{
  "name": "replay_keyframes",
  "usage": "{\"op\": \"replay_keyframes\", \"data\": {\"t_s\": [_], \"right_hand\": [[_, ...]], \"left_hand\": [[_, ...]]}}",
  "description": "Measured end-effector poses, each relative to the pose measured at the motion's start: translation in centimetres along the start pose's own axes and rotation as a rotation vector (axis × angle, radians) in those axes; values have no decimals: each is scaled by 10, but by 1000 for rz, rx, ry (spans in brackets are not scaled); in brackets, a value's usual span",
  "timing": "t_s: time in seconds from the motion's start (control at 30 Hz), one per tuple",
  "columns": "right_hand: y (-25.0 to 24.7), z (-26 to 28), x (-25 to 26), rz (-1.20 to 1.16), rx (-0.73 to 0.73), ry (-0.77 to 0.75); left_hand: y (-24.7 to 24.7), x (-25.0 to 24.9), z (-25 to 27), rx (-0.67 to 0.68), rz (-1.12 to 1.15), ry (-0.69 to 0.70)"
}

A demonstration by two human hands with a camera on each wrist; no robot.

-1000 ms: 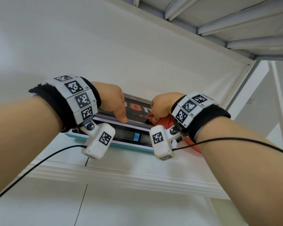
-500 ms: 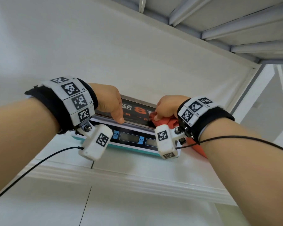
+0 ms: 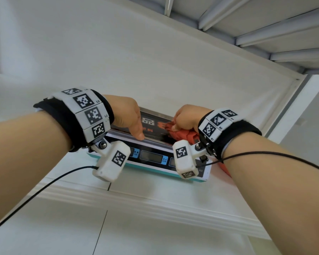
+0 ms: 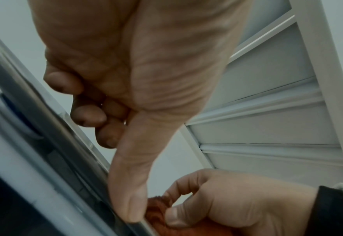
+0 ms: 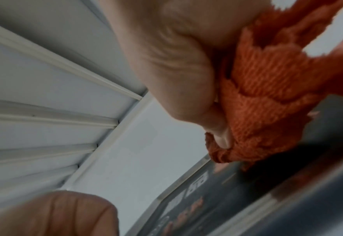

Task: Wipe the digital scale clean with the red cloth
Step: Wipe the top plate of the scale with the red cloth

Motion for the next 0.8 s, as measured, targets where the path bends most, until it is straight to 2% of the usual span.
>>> {"op": "replay_keyframes", "data": {"t_s": [0.17, 0.33, 0.53, 0.6, 0.67, 0.73, 0.8], "right_hand": [[15, -1, 11, -34, 19, -45], [21, 5, 33, 0, 119, -122], [11, 3, 15, -33, 44, -66], [19, 5, 21, 33, 49, -118], [25, 5, 27, -6, 92, -115], [20, 6, 27, -46, 116, -102], [7, 6, 21, 32, 81, -101]], "left_hand": [[0, 2, -2, 1, -12, -7], [-2, -1, -2, -31, -44, -1], [-1, 3, -2, -16, -26, -8], [-1, 2, -2, -17, -37, -9], [-2, 0, -2, -20, -50, -12], [-2, -1, -2, -25, -55, -16], [-1, 0, -2, -21, -37, -23]]}}
Point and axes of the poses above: each hand's wrist, its own z-axis away from the middle knuckle, its own y-axis out of the palm, x = y × z, the point moved 5 cm from there along -z, towards the middle knuckle, and after that the axes turned 4 degrees about y, right-handed, at the moved point
